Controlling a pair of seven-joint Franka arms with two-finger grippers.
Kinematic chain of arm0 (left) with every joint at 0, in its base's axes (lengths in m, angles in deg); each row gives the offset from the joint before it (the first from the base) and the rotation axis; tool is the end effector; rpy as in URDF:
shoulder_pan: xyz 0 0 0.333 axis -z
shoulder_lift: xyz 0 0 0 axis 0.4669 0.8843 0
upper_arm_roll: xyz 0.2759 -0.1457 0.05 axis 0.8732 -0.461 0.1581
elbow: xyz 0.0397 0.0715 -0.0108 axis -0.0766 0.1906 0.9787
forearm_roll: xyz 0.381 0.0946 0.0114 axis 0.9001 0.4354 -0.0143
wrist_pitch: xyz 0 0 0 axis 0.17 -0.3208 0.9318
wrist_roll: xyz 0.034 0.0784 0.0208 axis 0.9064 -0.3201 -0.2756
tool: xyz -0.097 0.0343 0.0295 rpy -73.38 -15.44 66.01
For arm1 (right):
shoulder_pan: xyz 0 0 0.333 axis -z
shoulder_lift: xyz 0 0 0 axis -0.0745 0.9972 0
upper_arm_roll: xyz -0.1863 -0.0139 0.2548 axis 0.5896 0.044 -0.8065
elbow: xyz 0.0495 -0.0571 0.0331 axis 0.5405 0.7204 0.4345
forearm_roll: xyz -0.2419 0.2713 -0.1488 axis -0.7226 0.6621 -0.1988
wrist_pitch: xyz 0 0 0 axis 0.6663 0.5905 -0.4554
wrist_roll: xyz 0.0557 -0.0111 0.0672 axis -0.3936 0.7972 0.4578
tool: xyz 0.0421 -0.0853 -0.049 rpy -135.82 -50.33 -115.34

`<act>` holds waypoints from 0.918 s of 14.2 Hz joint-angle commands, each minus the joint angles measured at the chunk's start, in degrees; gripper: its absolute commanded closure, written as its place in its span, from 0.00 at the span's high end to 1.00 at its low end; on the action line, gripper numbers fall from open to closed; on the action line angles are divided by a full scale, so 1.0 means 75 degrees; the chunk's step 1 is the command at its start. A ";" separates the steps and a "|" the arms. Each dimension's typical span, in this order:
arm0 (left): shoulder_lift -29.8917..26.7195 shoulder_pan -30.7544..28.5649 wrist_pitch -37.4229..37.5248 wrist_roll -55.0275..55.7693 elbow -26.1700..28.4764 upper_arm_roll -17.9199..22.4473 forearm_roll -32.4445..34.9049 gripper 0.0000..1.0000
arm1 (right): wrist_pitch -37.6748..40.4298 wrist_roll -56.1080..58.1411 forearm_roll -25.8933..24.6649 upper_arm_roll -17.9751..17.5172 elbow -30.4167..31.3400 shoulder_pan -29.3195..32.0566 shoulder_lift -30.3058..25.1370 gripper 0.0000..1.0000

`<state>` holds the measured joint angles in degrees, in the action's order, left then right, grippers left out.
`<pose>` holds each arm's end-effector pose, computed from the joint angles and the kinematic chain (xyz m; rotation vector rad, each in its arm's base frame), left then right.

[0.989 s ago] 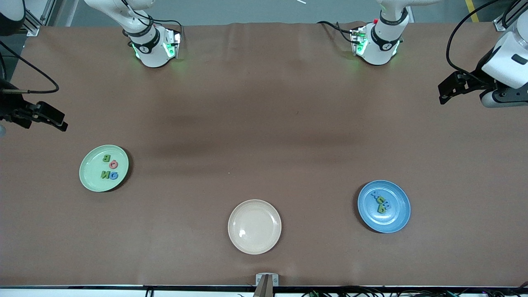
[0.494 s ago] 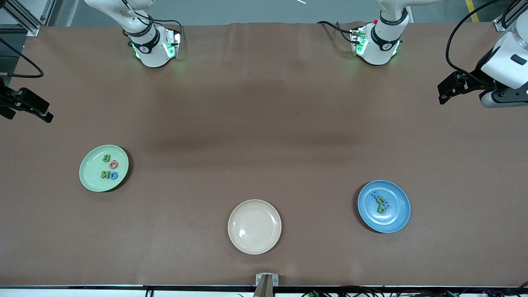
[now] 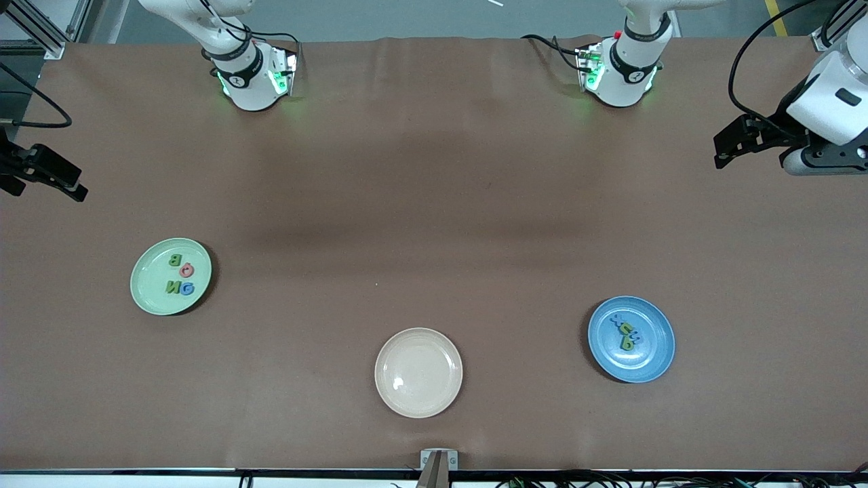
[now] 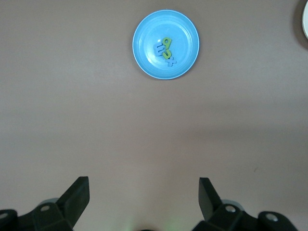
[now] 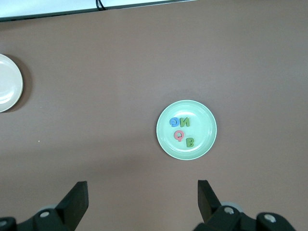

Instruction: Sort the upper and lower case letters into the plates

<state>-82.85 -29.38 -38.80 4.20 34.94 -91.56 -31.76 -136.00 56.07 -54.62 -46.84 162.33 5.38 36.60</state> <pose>0.5322 -0.0704 0.6425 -3.1095 0.0410 0.0334 0.5605 -0.0164 0.6575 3.1249 -0.1732 0.1585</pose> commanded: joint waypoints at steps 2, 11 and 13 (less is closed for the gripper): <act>-0.0325 -0.0121 0.0031 -0.0220 0.0378 0.0100 -0.0191 1.00 | 0.0052 0.0038 0.0011 -0.0061 -0.0090 0.0064 -0.0035 1.00; -0.0197 -0.0521 -0.0004 -0.0548 -0.0090 0.0054 -0.0240 1.00 | 0.0052 0.0038 0.0011 -0.0049 -0.0148 0.0087 -0.0035 1.00; -0.0197 -0.0450 0.0019 -0.0537 -0.0103 -0.0005 -0.0004 1.00 | 0.0052 0.0026 0.0011 -0.0049 -0.0148 0.0087 -0.0035 1.00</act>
<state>-83.87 -33.26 -38.79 1.35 34.55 -91.19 -33.55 -136.00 56.07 -54.62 -46.84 161.44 5.38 36.60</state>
